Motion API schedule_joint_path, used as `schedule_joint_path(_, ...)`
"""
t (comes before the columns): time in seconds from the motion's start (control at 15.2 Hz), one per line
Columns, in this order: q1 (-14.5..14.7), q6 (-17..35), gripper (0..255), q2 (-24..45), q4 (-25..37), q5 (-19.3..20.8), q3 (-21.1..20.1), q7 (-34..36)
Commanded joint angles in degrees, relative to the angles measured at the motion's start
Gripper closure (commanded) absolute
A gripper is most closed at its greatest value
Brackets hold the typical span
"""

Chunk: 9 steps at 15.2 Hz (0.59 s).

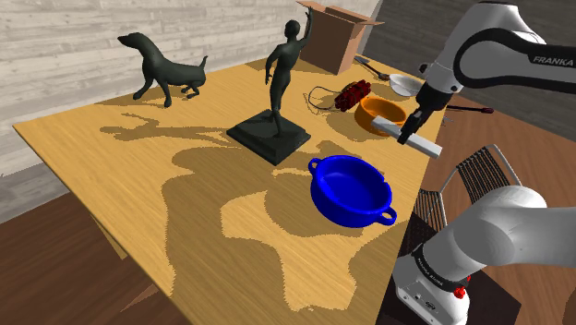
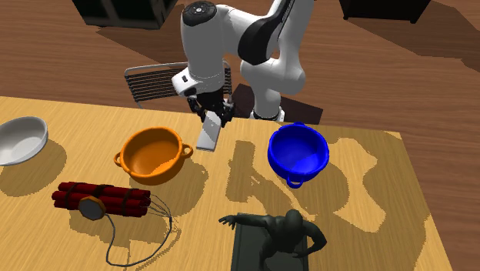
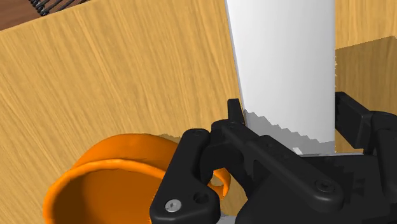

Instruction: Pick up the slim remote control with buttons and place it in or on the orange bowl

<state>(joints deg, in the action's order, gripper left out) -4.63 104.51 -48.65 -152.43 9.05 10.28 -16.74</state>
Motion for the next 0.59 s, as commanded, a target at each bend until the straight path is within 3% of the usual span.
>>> schedule_joint_path(0.0, 0.16, -1.66, 255, 0.1, 1.75, -0.28, -0.27, 0.01)
schedule_joint_path(0.53, 0.5, -7.63, 255, 0.44, 8.07, -1.0, -0.97, -0.21)
